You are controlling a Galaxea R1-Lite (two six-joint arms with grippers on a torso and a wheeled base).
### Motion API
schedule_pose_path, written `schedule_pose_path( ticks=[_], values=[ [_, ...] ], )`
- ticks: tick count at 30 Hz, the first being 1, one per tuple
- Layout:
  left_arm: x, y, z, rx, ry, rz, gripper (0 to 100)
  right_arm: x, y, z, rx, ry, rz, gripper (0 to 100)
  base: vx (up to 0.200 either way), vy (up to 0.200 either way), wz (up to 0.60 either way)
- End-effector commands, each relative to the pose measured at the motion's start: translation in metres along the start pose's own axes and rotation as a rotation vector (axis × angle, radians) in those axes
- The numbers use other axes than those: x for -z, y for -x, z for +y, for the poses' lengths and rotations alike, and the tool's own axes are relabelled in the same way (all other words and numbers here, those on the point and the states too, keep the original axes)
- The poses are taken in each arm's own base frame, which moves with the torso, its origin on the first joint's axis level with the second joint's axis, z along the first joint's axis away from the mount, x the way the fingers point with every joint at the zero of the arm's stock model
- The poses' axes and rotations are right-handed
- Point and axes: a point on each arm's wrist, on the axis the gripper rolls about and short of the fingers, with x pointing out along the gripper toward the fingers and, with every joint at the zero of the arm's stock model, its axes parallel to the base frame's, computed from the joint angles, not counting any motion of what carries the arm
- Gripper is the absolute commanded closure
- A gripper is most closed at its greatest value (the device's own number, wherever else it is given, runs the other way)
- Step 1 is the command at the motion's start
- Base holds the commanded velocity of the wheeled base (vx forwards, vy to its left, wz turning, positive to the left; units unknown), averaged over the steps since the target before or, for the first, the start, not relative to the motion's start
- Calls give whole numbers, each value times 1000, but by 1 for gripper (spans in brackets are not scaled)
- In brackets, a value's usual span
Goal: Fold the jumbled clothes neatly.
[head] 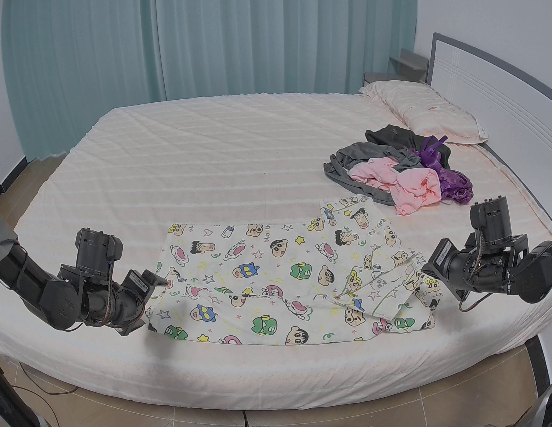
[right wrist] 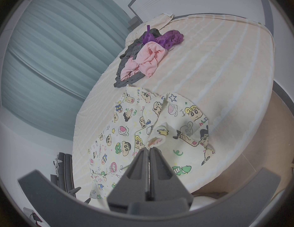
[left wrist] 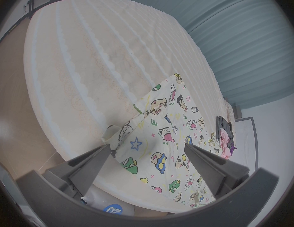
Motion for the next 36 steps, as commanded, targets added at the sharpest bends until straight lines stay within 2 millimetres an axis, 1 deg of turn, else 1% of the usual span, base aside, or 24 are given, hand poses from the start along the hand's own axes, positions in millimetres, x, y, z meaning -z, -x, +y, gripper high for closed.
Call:
schedule_pose_path(
  ticks=[1, 3, 5, 7, 9, 11, 12, 13, 20, 23, 26, 28, 29, 30, 31, 33, 34, 36],
  values=[
    [1, -1, 1, -4, -1, 2, 0, -4, 9, 9, -29, 1, -11, 100, 0, 0, 0],
    [1, -1, 1, -5, -1, 3, 0, 0, 7, 4, -7, 4, 7, 100, 0, 0, 0],
    [1, -1, 1, -5, -2, 4, 0, 12, 5, -5, 22, 18, 41, 100, 0, 0, 0],
    [1, -1, 1, -6, -2, 5, 0, 19, 5, -13, 50, 24, 65, 100, 0, 0, 0],
    [1, -2, 1, -7, -2, 7, 0, 21, 5, -15, 58, 26, 73, 100, 0, 0, 0],
    [1, -3, 2, -10, -1, 7, 0, 27, 6, -22, 83, 31, 90, 100, 0, 0, 0],
    [1, -3, 2, -10, -1, 7, 0, 27, 6, -22, 83, 31, 90, 0, 0, 0, 0],
    [1, -3, 1, -9, -2, 6, 0, 32, 7, -24, 89, 42, 106, 0, 0, 0, 0],
    [1, -3, 2, -12, -1, 7, 0, 46, 12, -30, 100, 89, 149, 0, 0, 0, 0],
    [1, -3, 1, -9, -2, 6, 0, 45, 12, -26, 84, 90, 146, 0, 0, 0, 0],
    [2, -2, 2, -10, -3, 7, 0, 48, 8, -19, 57, 98, 164, 0, 0, 0, 0],
    [2, -1, 1, -6, -3, 6, 0, 56, -6, -11, 43, 116, 194, 0, 0, 0, 0],
    [2, -1, 1, -6, -3, 6, 0, 56, -6, -11, 43, 116, 194, 0, 0, 0, 0],
    [1, 0, 0, -2, -3, 4, 0, 61, -18, -2, 20, 130, 203, 0, 0, 0, 0],
    [1, 0, 0, -2, -3, 4, 0, 65, -25, 3, 5, 135, 207, 0, 0, 0, 0],
    [2, 0, 1, -5, -3, 5, 0, 68, -31, 8, -12, 139, 206, 0, 0, 0, 0],
    [2, 1, 2, -3, -4, 4, 0, 72, -37, 18, -45, 146, 207, 0, 0, 0, 0],
    [2, 1, 2, -4, -3, 3, 0, 75, -41, 24, -59, 154, 210, 0, 0, 0, 0]
  ],
)
